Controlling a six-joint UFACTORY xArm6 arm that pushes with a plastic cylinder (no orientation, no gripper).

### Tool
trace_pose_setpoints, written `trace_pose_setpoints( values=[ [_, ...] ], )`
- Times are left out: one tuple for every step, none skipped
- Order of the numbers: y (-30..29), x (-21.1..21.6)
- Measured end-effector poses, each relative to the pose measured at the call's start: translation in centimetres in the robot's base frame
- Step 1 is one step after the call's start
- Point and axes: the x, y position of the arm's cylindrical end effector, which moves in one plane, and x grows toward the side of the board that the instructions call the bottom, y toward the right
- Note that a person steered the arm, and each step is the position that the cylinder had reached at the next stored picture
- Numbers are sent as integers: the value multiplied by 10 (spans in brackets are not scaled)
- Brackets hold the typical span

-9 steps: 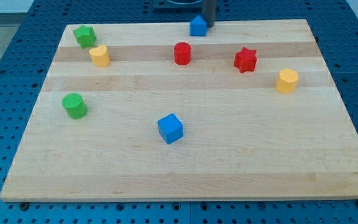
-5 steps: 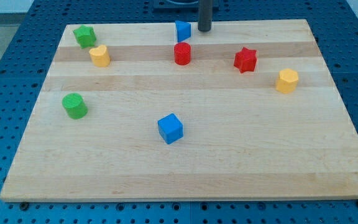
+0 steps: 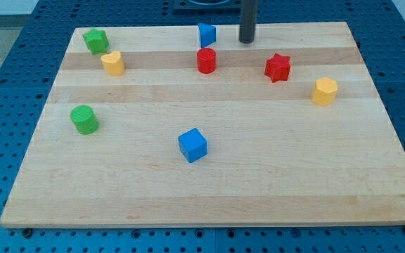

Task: Move your arm closer to the red circle

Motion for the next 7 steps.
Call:
trace_pose_setpoints(
  values=[
    [20,21],
    [1,46],
    [-21,78],
    [-56,107],
    [-132,113],
    [-163,109],
    [-149,91]
  ],
)
